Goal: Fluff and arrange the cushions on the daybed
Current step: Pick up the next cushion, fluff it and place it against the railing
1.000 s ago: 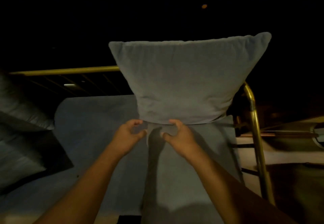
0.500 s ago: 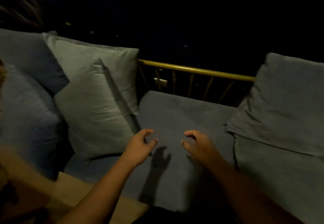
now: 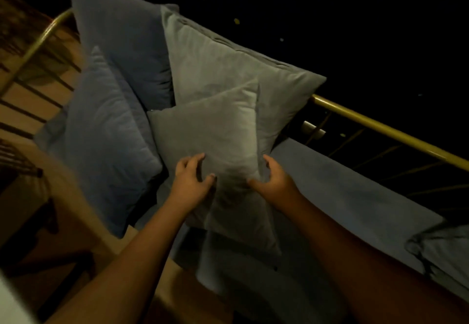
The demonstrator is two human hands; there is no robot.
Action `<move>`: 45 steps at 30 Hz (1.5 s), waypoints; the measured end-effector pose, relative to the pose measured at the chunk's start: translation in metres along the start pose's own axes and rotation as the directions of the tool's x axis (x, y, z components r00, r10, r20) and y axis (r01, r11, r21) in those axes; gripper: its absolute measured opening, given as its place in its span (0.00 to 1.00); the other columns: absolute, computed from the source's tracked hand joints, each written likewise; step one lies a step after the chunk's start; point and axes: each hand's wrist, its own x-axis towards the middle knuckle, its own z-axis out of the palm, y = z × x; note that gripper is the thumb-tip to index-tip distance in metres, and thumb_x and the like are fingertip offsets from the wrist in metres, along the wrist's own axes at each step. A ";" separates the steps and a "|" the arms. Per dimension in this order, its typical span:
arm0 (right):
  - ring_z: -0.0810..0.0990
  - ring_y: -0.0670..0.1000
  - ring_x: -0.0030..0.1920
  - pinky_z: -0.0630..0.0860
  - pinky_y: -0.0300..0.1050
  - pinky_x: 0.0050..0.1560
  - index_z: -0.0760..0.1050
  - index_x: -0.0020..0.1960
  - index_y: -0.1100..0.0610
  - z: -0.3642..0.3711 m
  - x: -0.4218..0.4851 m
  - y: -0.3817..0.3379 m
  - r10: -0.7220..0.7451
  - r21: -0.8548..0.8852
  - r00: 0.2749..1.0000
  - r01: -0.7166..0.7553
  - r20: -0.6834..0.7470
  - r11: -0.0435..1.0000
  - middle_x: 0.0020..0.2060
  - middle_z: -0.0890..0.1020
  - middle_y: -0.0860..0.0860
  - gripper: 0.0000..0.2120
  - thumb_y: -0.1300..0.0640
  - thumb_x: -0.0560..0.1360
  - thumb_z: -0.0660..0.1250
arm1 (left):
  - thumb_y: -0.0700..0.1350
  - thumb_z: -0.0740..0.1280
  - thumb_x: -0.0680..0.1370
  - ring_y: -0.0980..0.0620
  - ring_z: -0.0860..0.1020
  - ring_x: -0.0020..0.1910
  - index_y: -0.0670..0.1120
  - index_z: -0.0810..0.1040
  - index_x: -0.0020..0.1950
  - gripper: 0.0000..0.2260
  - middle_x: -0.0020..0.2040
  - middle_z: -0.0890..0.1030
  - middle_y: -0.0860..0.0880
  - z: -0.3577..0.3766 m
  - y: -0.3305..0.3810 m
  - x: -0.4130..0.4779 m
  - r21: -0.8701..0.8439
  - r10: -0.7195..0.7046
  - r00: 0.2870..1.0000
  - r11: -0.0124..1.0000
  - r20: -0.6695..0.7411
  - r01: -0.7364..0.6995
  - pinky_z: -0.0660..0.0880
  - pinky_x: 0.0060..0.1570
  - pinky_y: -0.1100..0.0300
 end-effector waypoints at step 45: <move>0.68 0.43 0.26 0.68 0.36 0.27 0.68 0.33 0.58 -0.236 -0.268 -0.028 -0.139 0.248 0.628 0.488 -0.766 0.837 0.27 0.71 0.49 0.16 0.55 0.79 0.62 | 0.71 0.48 0.74 0.42 0.74 0.60 0.52 0.76 0.62 0.31 0.63 0.77 0.47 0.089 0.115 -0.109 -0.814 -0.084 0.895 0.385 0.438 0.435 0.68 0.64 0.47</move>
